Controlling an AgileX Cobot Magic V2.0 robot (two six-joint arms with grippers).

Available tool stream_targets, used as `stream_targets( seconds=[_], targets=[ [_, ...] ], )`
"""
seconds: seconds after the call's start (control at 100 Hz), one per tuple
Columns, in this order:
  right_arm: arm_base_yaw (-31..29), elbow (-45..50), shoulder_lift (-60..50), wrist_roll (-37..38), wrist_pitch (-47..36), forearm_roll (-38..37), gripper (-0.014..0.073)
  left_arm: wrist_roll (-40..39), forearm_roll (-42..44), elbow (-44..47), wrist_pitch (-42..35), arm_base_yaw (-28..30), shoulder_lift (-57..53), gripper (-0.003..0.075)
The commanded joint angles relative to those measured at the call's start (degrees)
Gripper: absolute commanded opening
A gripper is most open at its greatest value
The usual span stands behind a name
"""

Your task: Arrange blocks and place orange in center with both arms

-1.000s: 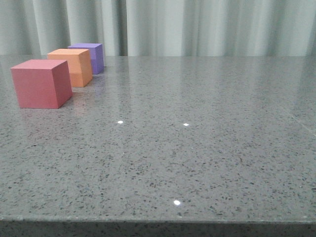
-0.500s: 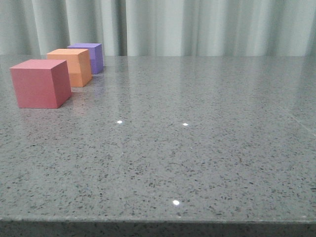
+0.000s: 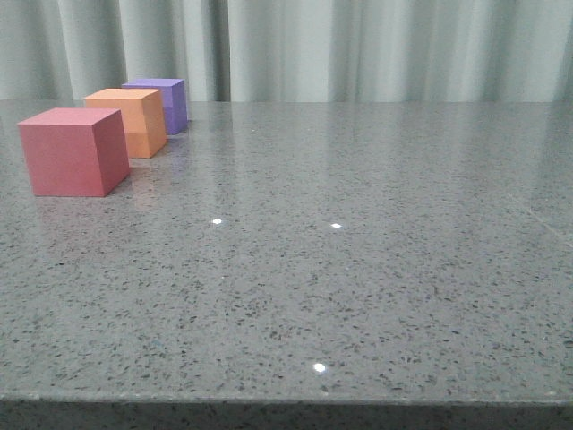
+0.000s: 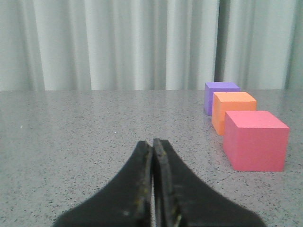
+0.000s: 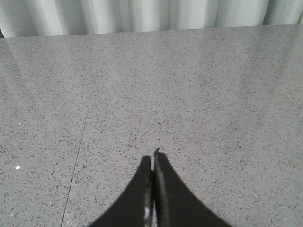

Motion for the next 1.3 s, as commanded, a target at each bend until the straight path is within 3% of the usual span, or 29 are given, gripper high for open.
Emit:
stream_targets(
  seconds=[0.0, 0.25, 0.44, 0.58, 0.96, 1.29],
  targets=[
    [-0.29, -1.42, 0.2, -0.46, -4.42, -0.81, -0.0069, -0.13, -0.35, 2.37, -4.74, 0.07, -1.76, -0.002],
    [-0.29, 0.35, -0.36, -0.46, -7.77, -0.81, -0.0069, -0.13, -0.35, 2.37, -4.74, 0.07, -1.76, -0.002],
    [-0.22, 10.27, -5.65, -0.46, -22.79, 3.26, -0.0069, -0.13, -0.35, 2.37, -4.74, 0.07, -1.76, -0.002],
    [-0.1, 19.08, -11.17, -0.46, -29.51, 4.88, -0.0069, -0.13, -0.35, 2.37, -4.74, 0.07, -1.76, -0.002],
    [3.9, 32.16, -27.51, -0.46, -31.28, 5.12, -0.0069, -0.13, -0.35, 2.37, -4.74, 0.07, -1.76, -0.002],
    [3.78, 32.79, -27.26, -0.46, -35.4, 5.12, -0.0069, -0.13, -0.35, 2.37, -4.74, 0.07, -1.76, -0.002]
  ],
)
